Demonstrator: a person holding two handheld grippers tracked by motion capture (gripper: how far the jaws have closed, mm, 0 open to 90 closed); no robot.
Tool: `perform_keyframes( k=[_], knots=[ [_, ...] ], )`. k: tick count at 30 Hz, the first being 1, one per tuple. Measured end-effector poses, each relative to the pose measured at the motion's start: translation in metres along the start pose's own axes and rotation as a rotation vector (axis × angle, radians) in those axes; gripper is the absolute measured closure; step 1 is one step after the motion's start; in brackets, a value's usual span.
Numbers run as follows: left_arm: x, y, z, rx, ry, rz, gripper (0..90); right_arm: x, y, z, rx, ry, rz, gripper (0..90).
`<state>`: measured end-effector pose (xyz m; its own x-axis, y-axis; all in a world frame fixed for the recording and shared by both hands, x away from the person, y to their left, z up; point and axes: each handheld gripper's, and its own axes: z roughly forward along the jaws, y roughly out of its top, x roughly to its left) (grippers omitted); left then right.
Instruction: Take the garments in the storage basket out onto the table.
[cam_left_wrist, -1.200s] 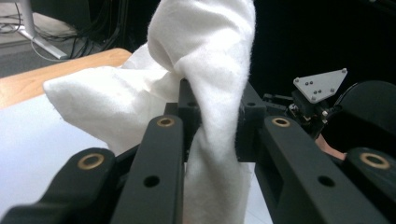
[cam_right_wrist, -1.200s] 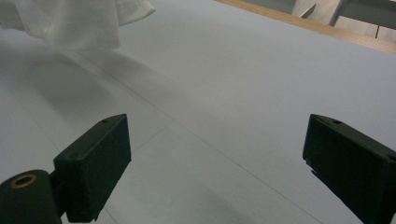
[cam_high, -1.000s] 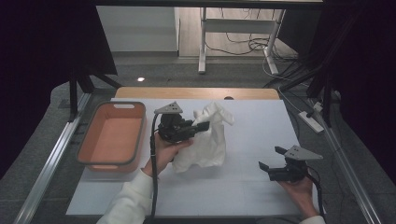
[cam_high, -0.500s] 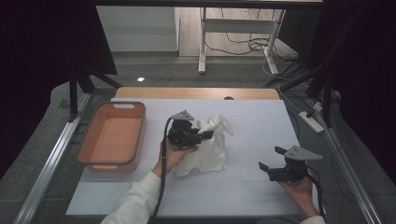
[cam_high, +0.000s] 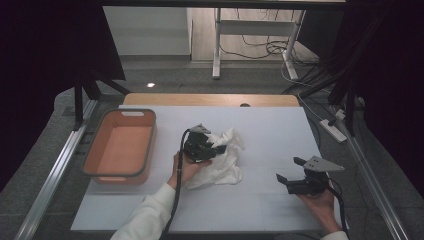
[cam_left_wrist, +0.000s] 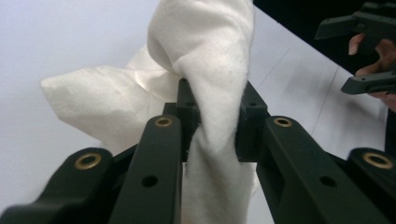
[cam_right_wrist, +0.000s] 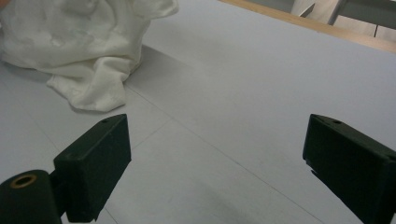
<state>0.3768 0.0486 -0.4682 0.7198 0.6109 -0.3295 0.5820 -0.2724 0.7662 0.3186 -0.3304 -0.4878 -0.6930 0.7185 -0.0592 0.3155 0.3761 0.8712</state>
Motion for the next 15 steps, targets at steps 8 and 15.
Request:
perform_keyframes(
  k=[8, 15],
  knots=[
    [0.007, -0.008, 0.012, 0.040, 0.008, -0.008, 74.2, 0.000, 0.000, -0.001, -0.001, -0.001, -0.001, 7.7],
    [0.007, -0.008, 0.011, 0.039, 0.003, -0.007, 71.8, 0.000, 0.000, 0.000, 0.000, -0.001, -0.002, 7.7]
  ],
)
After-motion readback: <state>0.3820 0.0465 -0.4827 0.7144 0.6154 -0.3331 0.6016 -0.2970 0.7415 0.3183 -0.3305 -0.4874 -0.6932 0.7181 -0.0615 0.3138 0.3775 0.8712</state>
